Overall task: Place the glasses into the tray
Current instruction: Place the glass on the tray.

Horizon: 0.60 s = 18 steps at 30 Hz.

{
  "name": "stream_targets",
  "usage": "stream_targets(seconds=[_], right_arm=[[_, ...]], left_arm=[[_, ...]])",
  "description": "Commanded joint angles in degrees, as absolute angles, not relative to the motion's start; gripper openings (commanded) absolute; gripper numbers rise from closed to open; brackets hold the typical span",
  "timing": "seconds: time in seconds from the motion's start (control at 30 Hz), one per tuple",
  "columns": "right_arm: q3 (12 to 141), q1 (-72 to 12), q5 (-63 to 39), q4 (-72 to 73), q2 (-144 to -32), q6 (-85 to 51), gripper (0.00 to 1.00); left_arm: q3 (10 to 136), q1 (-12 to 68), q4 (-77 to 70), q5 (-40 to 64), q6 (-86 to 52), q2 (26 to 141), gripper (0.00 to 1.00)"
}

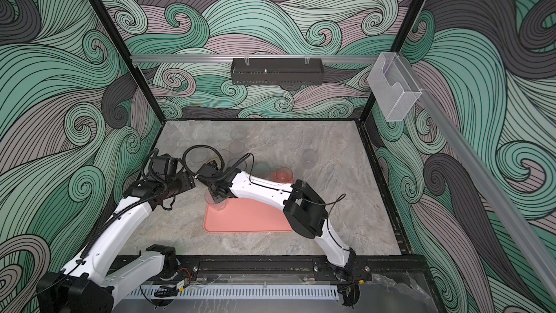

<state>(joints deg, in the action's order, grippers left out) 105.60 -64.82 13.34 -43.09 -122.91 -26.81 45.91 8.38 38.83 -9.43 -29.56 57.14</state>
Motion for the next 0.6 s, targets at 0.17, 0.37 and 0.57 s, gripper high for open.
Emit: stream_targets(seconds=[0.17,0.37,0.57], right_arm=[[104.16,-64.43,12.21,-41.67,-115.5,-24.69,0.27],[102.96,-61.45,12.46,-41.44,-108.43,-22.18,0.33],[104.17,-56.12,12.09,-40.26,-105.31,-20.31,0.38]], left_arm=[[51.4,8.35,39.84,-10.97,-27.19,59.11,0.75],[59.85,8.33,42.7,-12.86,-20.68,61.57,0.75],[64.52,8.28,41.29,-13.32,-19.06,65.34,0.76]])
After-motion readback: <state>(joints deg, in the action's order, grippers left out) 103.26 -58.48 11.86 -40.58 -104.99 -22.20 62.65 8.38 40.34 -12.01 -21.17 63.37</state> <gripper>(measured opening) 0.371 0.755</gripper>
